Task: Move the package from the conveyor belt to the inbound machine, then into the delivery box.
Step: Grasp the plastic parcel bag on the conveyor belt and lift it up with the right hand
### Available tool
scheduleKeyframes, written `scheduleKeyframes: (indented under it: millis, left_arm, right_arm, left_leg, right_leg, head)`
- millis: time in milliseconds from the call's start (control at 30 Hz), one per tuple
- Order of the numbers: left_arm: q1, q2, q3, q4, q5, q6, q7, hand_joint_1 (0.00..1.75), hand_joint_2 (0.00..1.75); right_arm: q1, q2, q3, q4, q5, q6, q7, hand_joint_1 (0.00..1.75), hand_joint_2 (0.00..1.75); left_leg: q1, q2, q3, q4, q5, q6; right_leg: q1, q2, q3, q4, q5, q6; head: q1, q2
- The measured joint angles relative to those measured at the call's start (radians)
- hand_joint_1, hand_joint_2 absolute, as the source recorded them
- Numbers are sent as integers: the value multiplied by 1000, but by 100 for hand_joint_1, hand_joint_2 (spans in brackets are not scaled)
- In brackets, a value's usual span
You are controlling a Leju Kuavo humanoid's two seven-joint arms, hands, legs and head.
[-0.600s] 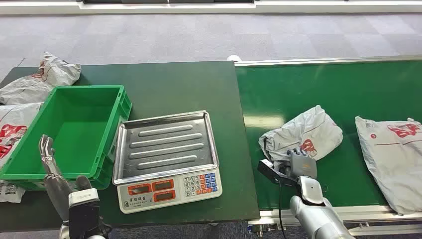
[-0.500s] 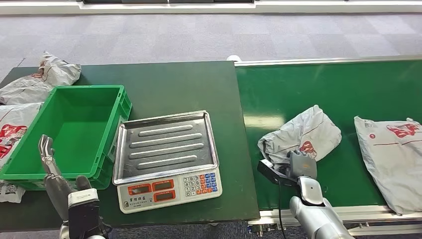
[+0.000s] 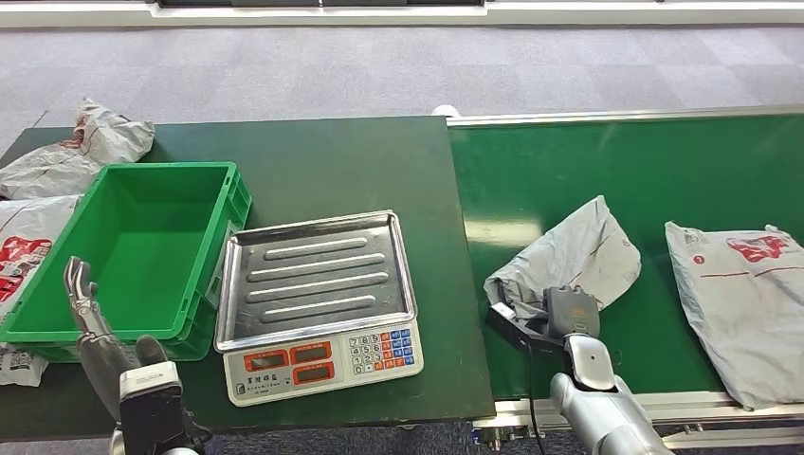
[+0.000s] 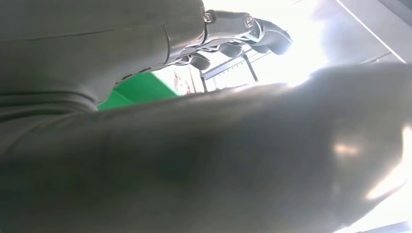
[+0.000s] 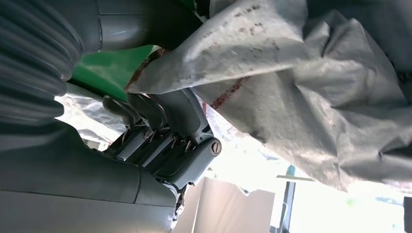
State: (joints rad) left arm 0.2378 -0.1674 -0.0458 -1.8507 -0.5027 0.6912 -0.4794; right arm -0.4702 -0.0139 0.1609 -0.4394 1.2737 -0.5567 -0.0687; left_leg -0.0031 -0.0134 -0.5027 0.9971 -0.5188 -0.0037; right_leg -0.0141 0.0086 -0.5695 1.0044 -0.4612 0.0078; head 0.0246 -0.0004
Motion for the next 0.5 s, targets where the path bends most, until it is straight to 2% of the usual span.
scheduleKeyframes:
  millis: [100, 233, 500]
  left_arm:
    - [0, -1, 0, -1, 1, 1, -1, 0, 0]
    - [-1, -3, 0, -2, 16, 1, -9, 0, 0]
    - [-22, -3, 0, 8, 53, -16, -31, 0, 0]
  right_arm:
    - [0, 4, -7, -11, -7, -5, -19, 175, 175]
    - [4, 14, -14, -57, -31, -18, -88, 175, 175]
    - [12, 40, 7, -307, -12, 29, -127, 175, 175]
  left_leg:
    - [0, 0, 0, 0, 0, 0]
    - [0, 0, 0, 0, 0, 0]
    - [0, 2, -3, 0, 0, 0]
  right_leg:
    - [0, 0, 0, 0, 0, 0]
    - [0, 0, 0, 0, 0, 0]
    - [0, 1, -1, 1, 0, -1]
  head:
    - [0, 0]
    - [0, 0]
    - [0, 0]
